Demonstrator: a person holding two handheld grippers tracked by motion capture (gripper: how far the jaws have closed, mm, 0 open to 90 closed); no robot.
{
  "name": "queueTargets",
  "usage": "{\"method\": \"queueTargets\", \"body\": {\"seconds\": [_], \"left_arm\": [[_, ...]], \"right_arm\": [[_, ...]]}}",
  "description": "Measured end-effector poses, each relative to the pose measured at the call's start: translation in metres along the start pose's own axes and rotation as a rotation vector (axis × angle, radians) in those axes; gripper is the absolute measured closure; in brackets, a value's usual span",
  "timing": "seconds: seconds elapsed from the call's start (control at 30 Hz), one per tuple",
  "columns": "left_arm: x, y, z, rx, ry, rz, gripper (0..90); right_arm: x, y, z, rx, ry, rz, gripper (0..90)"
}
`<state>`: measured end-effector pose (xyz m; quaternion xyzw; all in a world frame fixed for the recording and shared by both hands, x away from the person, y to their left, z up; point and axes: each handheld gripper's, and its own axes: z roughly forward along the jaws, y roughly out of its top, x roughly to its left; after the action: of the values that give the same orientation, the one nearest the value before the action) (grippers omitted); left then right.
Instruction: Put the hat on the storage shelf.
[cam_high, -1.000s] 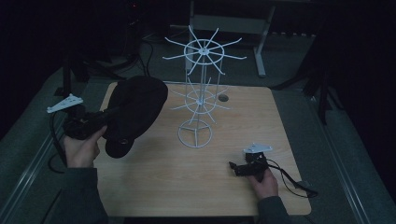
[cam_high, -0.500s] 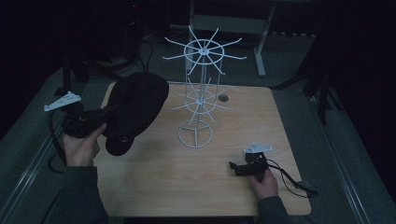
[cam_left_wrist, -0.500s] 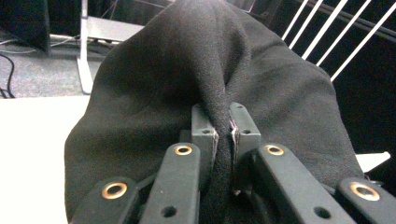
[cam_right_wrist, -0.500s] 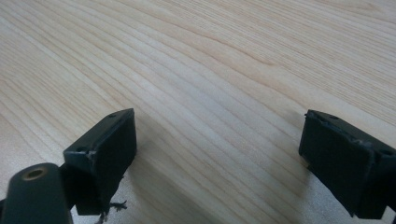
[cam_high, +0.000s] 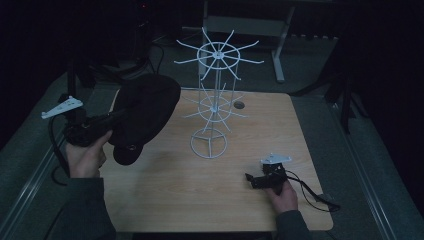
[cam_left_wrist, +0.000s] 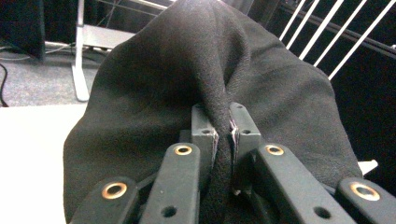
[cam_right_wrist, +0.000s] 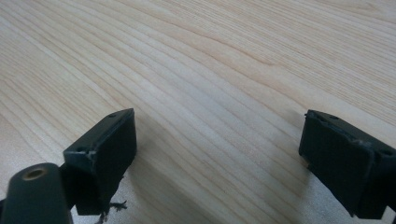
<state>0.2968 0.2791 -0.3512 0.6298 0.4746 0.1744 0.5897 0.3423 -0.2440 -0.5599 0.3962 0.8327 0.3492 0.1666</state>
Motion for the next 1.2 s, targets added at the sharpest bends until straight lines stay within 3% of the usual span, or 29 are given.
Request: {"method": "queueTargets", "body": {"seconds": [0.43,1.2], "left_arm": [[-0.002,0.006,-0.004,-0.034,-0.011,0.001,84.5],[0.004,0.011,-0.006,-0.062,-0.09,0.01,84.4]], "right_arm": [[0.0,0.0,0.0,-0.001,-0.001,-0.001,10.9],[0.0,0.0,0.0,-0.001,0.0,-0.001,10.9]]}}
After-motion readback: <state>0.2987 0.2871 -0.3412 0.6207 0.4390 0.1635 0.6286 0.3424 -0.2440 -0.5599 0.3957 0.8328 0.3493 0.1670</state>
